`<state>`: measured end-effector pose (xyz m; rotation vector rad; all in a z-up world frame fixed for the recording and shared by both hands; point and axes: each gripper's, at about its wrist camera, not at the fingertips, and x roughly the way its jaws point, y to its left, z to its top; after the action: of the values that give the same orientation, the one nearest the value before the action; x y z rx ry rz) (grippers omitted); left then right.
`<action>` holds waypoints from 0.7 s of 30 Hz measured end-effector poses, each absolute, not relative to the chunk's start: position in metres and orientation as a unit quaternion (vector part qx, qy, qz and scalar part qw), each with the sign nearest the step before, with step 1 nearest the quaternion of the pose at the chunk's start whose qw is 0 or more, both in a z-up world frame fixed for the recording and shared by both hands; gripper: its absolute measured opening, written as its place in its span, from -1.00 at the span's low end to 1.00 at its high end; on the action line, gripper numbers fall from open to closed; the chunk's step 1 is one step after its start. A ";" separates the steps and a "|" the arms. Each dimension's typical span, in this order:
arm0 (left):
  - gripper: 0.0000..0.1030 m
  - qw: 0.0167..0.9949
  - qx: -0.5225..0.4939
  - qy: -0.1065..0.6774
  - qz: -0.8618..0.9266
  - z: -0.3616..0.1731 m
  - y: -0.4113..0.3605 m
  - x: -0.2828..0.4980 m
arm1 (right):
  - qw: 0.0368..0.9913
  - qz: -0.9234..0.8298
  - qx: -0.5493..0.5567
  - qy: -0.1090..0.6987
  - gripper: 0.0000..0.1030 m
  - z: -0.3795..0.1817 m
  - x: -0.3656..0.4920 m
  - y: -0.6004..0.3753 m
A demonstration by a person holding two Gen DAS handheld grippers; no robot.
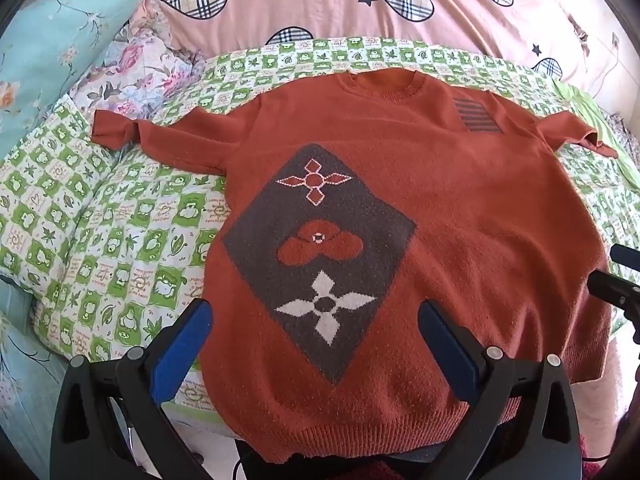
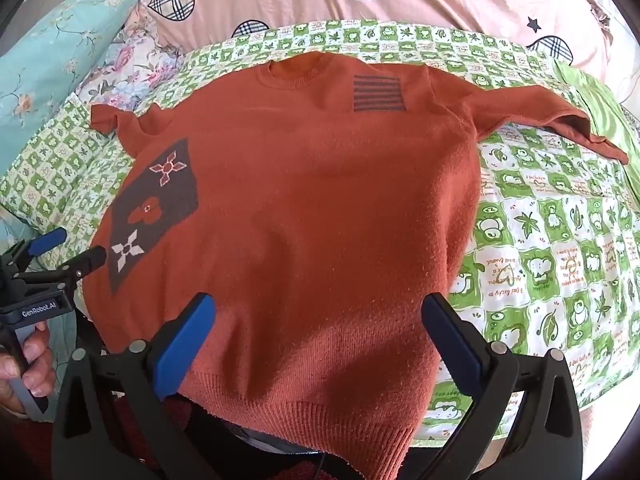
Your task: Fold small clothes
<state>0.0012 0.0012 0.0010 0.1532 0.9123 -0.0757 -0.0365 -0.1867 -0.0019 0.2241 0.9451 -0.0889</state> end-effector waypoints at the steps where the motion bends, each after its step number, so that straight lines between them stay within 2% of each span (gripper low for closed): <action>1: 0.99 0.894 0.074 0.440 -0.037 0.001 0.002 0.001 | 0.884 -0.043 0.108 0.453 0.99 -0.001 -0.036 -0.187; 21: 0.99 0.892 0.076 0.443 -0.042 -0.004 -0.003 0.009 | 0.880 -0.025 0.149 0.450 0.99 0.004 -0.034 -0.198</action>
<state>0.0088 -0.0031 -0.0043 0.1581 0.9185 -0.0872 -0.0341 -0.1983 0.0037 0.3100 0.9370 -0.0520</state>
